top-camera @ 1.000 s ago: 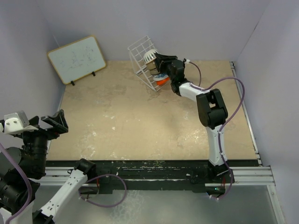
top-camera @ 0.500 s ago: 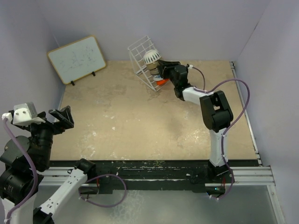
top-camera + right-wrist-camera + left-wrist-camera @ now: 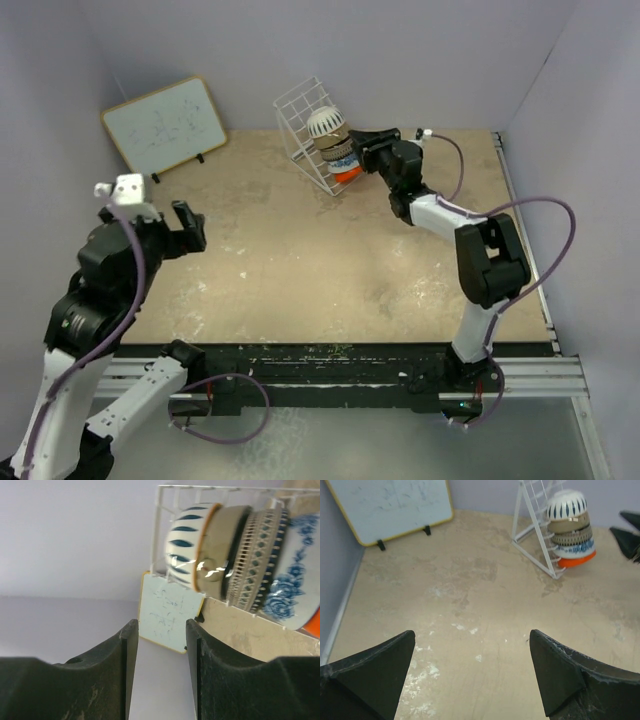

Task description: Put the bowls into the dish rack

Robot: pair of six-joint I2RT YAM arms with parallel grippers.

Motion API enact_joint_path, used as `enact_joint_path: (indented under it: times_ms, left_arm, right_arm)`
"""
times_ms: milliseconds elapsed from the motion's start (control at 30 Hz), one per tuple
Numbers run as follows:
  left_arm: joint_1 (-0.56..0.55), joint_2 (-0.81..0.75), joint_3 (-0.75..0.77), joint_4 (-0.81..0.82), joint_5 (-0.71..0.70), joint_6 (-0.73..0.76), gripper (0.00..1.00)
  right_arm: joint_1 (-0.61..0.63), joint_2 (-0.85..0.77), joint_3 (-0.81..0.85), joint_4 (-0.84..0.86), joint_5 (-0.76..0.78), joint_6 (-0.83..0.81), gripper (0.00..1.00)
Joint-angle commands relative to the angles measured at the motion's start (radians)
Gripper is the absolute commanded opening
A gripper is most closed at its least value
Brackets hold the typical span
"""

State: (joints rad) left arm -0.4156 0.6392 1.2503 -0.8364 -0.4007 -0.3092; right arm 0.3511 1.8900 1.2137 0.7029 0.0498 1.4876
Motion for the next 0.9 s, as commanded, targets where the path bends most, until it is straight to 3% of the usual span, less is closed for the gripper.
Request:
enact_joint_path:
  times_ms: [0, 167, 367, 567, 867]
  left_arm:
    - [-0.005, 0.089, -0.061, 0.096, 0.146, -0.048, 0.99]
    - [-0.005, 0.201, -0.103, 0.212, 0.270, -0.078, 0.99]
    - [-0.005, 0.358, -0.055, 0.151, 0.141, -0.246, 0.99]
    - [-0.004, 0.467, 0.007, 0.060, -0.007, -0.332, 0.99]
    - [-0.003, 0.478, -0.008, 0.077, -0.027, -0.317, 0.99]
  right_arm:
    - [-0.001, -0.164, -0.023, -0.026, -0.004, -0.299, 0.47]
    - [-0.001, -0.280, 0.024, -0.307, 0.012, -0.599, 0.48]
    - [-0.001, -0.434, -0.039, -0.503, 0.139, -0.858, 0.50]
    - [-0.001, -0.561, -0.136, -0.637, 0.293, -0.950, 0.61]
    - [-0.001, -0.697, -0.186, -0.698, 0.313, -0.982, 0.68]
